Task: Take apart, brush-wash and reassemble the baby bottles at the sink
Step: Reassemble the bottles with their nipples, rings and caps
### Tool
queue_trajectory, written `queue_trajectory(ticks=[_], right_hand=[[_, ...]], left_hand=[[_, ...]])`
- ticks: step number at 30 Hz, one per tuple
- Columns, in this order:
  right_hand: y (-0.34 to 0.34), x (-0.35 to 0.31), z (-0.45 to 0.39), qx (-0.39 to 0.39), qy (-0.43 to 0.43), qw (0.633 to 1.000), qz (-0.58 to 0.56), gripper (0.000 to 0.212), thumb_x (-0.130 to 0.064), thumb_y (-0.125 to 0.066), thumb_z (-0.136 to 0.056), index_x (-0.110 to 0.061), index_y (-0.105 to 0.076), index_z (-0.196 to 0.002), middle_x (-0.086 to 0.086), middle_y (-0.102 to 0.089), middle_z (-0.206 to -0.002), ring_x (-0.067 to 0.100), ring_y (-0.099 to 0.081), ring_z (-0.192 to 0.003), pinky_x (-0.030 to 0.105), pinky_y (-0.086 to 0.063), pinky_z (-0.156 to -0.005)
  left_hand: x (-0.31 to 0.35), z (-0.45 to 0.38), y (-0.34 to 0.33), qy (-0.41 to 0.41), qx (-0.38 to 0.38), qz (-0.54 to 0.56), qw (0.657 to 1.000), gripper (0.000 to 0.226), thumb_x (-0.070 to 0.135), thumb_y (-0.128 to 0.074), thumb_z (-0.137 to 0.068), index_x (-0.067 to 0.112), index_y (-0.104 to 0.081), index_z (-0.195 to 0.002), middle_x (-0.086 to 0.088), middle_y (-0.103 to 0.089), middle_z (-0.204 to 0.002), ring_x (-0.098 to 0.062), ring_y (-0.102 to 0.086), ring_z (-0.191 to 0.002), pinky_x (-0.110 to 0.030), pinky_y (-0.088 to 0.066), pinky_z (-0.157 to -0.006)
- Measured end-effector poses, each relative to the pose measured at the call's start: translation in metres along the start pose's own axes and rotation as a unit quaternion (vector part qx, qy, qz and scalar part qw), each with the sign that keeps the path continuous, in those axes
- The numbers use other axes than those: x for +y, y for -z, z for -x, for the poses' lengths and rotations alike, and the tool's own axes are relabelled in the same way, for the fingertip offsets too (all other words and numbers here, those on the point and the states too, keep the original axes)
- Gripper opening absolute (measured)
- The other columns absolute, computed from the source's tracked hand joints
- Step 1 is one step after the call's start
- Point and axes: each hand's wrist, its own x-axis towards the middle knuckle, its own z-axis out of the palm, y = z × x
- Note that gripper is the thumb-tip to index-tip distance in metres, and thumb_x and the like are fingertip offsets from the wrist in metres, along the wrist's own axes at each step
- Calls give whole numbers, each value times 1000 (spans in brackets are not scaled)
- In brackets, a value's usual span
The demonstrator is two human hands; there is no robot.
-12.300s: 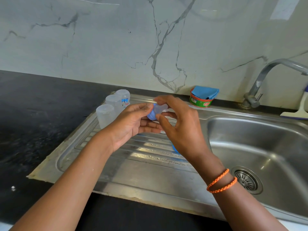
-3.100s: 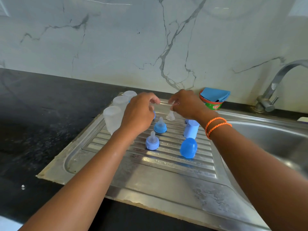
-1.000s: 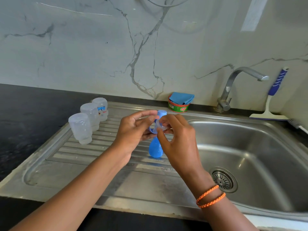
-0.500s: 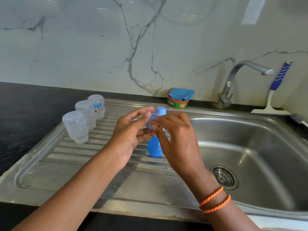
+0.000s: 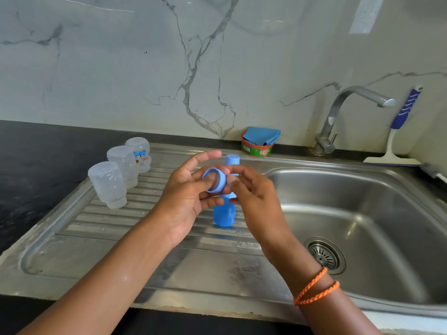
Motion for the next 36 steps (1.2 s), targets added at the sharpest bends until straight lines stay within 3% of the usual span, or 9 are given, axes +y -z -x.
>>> queue_trajectory(ticks=[7, 12, 16, 18, 21, 24, 29, 33, 36], right_hand=[[15, -3, -1, -84, -118, 973, -178, 21, -12, -72, -98, -4, -79, -116, 16, -76, -103, 22, -71, -97, 35, -58, -95], [21, -4, -3, -123, -151, 931, -307, 34, -3, -68, -95, 7, -70, -127, 27, -66, -117, 26, -66, -99, 34, -58, -97], [18, -5, -2, -112, -147, 928, -323, 39, -9, -75, -87, 5, -73, -124, 21, -62, -105, 18, -63, -80, 29, -59, -84], [16, -5, -3, -76, -107, 946, -297, 30, -10, -77, -85, 2, -77, -113, 19, -67, -102, 21, -62, -79, 34, -59, -80], [16, -2, -5, 40, 18, 995, -94, 13, -11, -85, -87, -10, -82, -100, 13, -76, -106, 30, -72, -93, 48, -62, -88], [15, -4, -4, 106, 118, 986, 47, 10, -8, -86, -86, -16, -82, -92, 0, -72, -105, 18, -73, -98, 37, -63, -87], [12, -9, 3, 90, 156, 980, 84, 12, -4, -78, -93, -16, -79, -90, -9, -78, -96, 14, -75, -94, 35, -63, -85], [17, -13, 0, 87, 142, 984, 60, 10, -5, -79, -92, -9, -77, -83, -7, -79, -89, 12, -76, -89, 25, -60, -82], [22, -14, -3, 60, 122, 991, 2, 9, -2, -80, -90, -3, -76, -82, 0, -81, -90, 18, -77, -92, 34, -62, -87]], left_hand=[[-1, 1, -1, 13, -19, 82, 996, 51, -22, -50, -90, 15, -63, -121, -9, -66, -95, -21, -62, -67, -26, -58, -60], [1, 5, -7, 26, -57, 122, 991, 47, -8, -53, -95, 20, -65, -130, 5, -72, -121, -14, -68, -67, -22, -58, -59], [4, 8, -7, 22, -71, 51, 996, 36, 7, -54, -102, 21, -65, -133, 3, -69, -137, -11, -63, -56, -21, -55, -58], [4, 8, -7, -3, -38, -15, 999, 30, 11, -58, -101, 19, -71, -127, -6, -74, -127, -18, -66, -63, -29, -57, -66], [4, 6, -7, -46, 3, -47, 998, 31, 11, -55, -102, 16, -73, -127, -10, -75, -122, -28, -72, -93, -40, -60, -84], [3, 5, -8, -47, -16, -45, 998, 35, 19, -52, -106, 13, -67, -137, -10, -73, -129, -31, -70, -115, -47, -55, -103], [-4, 0, -4, -67, -38, -94, 993, 40, 13, -60, -101, 7, -61, -141, -6, -70, -136, -36, -65, -125, -43, -54, -106], [-2, -1, 0, -60, -53, -81, 994, 42, 15, -63, -99, 4, -62, -139, -8, -66, -141, -39, -61, -130, -51, -49, -112], [1, -1, 5, -58, -75, -79, 992, 41, 13, -62, -101, 2, -60, -140, -12, -64, -143, -38, -60, -132, -55, -45, -114]])
